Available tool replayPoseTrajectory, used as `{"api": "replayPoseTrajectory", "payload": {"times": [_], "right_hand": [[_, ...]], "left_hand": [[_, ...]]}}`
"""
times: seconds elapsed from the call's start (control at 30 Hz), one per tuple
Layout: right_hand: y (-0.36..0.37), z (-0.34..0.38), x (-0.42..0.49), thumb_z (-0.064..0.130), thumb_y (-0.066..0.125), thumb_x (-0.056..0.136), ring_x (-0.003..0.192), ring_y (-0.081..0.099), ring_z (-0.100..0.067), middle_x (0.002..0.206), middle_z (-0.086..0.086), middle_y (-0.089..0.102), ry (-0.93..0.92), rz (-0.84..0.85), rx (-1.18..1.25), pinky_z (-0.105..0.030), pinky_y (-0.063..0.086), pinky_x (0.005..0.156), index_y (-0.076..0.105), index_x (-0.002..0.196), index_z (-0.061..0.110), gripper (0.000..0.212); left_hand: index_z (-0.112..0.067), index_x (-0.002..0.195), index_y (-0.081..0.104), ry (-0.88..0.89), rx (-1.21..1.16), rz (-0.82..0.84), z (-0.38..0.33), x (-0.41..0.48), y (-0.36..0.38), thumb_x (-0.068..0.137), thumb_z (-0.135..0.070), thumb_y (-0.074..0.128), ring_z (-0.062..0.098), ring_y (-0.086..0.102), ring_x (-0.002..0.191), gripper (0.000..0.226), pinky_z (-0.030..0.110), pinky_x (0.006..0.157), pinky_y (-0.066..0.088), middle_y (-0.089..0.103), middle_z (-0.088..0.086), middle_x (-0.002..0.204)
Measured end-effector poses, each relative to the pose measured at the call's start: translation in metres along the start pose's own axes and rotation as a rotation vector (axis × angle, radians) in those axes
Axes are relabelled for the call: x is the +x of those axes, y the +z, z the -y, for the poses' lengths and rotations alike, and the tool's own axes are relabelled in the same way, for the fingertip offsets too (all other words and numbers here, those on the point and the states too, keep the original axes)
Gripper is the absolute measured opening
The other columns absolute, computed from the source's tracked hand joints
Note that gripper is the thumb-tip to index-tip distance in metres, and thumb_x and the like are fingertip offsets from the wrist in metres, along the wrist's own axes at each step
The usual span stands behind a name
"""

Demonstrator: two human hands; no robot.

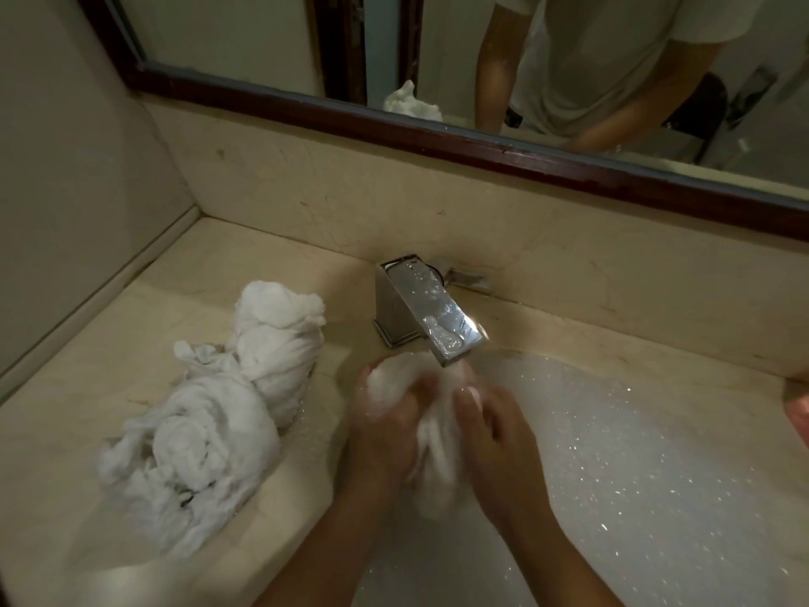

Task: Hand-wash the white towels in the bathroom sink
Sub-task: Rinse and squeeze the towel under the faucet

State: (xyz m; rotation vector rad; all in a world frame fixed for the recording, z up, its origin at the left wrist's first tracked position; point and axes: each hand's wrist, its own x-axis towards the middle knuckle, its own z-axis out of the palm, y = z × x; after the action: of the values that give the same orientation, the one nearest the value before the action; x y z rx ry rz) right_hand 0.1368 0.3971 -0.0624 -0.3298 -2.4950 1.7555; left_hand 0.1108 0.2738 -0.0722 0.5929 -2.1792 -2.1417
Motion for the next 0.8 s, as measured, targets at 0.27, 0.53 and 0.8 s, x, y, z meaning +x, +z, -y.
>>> {"api": "replayPoseTrajectory", "payload": {"times": [0.27,0.53,0.8], "right_hand": [[0.006,-0.005,-0.007,0.07,0.069,0.082,0.126,0.068,-0.024,0.132,-0.001,0.072,0.246,0.058,0.476,-0.049,0.056,0.105,0.061,0.137,0.026,0.071],[0.014,0.016,0.006,0.06,0.06,0.091,0.099,0.076,-0.029,0.12,-0.017,0.075,0.517,-0.006,0.932,-0.037,0.063,0.081,0.068,0.134,0.011,0.066],[0.027,0.031,-0.001,0.042,0.069,0.096,0.071,0.077,-0.014,0.079,-0.005,0.08,0.275,-0.184,0.575,-0.025,0.059,0.059,0.075,0.097,0.006,0.036]], "left_hand": [[-0.038,0.108,0.073,-0.11,-0.03,0.035,0.002,-0.015,-0.002,0.068,-0.081,0.069,0.012,0.075,0.1,0.059,0.047,0.097,0.058,0.078,-0.018,0.099],[-0.05,0.132,0.06,0.029,0.168,0.104,-0.003,-0.024,-0.011,0.073,-0.096,0.049,0.003,0.067,0.116,0.075,0.045,0.105,0.052,0.072,-0.021,0.122],[-0.031,0.118,0.066,0.019,0.273,0.017,0.006,-0.033,0.0,0.096,-0.034,0.073,-0.017,0.063,0.09,0.023,-0.002,0.072,0.04,0.064,-0.024,0.099]]}}
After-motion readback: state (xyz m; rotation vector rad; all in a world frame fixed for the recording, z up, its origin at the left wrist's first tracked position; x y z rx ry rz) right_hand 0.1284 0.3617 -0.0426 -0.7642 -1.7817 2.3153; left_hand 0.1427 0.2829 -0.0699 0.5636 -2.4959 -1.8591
